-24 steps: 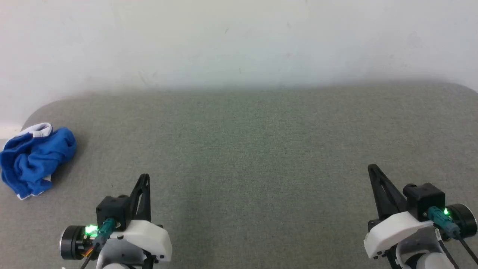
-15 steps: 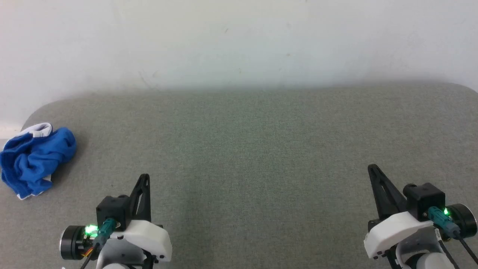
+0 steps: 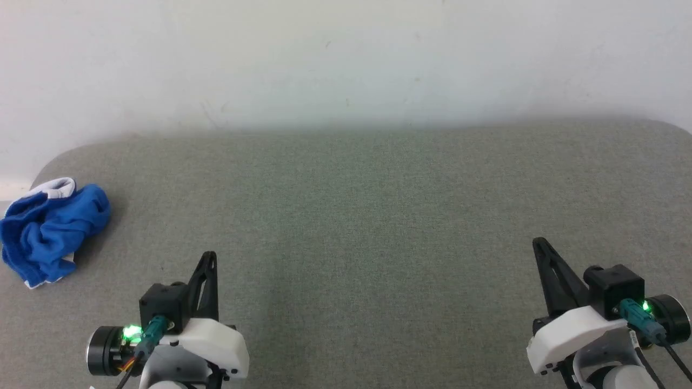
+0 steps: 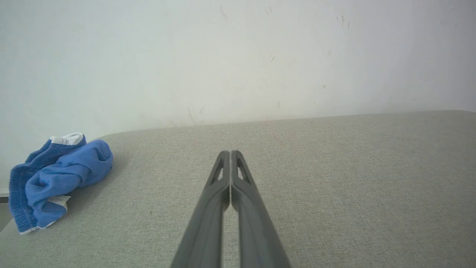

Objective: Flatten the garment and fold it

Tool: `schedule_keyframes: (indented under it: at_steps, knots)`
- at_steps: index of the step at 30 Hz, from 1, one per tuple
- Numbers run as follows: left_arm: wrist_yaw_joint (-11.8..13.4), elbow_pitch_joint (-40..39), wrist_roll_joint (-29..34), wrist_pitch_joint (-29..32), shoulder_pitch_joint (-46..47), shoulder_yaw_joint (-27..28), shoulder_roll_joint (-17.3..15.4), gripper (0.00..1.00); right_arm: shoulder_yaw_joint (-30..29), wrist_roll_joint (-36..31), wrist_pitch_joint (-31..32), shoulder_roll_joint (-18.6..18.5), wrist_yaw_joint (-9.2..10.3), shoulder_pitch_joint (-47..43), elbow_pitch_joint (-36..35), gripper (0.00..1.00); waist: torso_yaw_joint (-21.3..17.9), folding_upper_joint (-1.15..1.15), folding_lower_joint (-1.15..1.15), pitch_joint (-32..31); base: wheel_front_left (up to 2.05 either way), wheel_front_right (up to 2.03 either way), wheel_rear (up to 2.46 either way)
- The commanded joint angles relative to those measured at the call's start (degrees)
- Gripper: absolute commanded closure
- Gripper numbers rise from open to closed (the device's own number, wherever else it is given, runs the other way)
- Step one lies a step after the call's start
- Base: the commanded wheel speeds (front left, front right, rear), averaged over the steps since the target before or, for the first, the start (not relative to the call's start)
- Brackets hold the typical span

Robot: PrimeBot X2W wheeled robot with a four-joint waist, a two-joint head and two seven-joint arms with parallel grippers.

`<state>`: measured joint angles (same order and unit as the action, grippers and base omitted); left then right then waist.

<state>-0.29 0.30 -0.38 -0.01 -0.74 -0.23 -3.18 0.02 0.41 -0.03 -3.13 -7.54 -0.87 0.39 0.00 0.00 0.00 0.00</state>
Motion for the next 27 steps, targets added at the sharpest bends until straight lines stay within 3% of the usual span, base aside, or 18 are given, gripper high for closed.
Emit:
schedule_keyframes:
  at_steps: [1, 5, 6, 27]
  knots:
    - [0.29, -0.3, 0.38, 0.01, 0.74, 0.23, 0.3, 1.0, -0.02, -0.41, 0.03, 0.25, 0.05, 0.87, -0.39, 1.0, 0.0, 0.0, 0.0, 0.0, 0.0, 0.0, 0.0]
    - [0.29, -0.3, 0.38, 0.01, 0.74, 0.23, 0.3, 1.0, -0.02, -0.41, 0.03, 0.25, 0.05, 0.87, -0.39, 1.0, 0.0, 0.0, 0.0, 0.0, 0.0, 0.0, 0.0]
    - [0.0, 0.01, -0.01, -0.01, 0.0, 0.0, 0.0, 0.0, 0.01, 0.01, 0.0, 0.0, 0.0, 0.0, 0.0, 0.0, 0.0, 0.0, 0.0, 0.0, 0.0, 0.0, 0.0]
    - [0.34, 1.38, -2.45, -1.94, -0.08, -0.61, 0.01, 0.0, -0.74, 1.76, -1.93, -0.01, 0.01, -0.15, 0.36, 0.0, 0.51, 0.0, 0.0, 0.08, 0.0, 0.0, 0.0]
